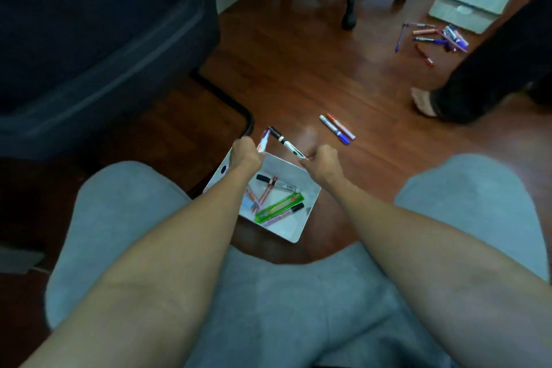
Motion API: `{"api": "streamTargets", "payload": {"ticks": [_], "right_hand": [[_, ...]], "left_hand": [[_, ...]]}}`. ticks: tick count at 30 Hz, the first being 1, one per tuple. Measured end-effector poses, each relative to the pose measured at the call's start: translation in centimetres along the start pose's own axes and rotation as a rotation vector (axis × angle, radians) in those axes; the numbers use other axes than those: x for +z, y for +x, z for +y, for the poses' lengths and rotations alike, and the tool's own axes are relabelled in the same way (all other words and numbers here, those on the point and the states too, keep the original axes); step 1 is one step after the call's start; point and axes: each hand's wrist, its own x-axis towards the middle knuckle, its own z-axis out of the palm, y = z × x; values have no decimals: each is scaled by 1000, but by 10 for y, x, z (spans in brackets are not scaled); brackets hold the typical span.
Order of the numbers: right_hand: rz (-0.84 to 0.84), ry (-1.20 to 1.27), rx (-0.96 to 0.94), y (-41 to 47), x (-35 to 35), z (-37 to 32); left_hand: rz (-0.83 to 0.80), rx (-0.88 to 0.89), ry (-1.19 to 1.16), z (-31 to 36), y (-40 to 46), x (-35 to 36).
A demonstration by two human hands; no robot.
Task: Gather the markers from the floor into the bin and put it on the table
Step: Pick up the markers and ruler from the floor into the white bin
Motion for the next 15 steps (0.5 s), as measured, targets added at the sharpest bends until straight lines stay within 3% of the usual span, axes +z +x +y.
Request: {"api": "streamTargets", "payload": {"ticks": [9, 15], "right_hand": [[-106, 60, 10, -21, 27, 3], [-4, 137, 33, 1, -1, 1]], "left_hand": [[-30, -68, -8, -37, -18, -3], [2, -26, -29, -4, 7, -12]]}}
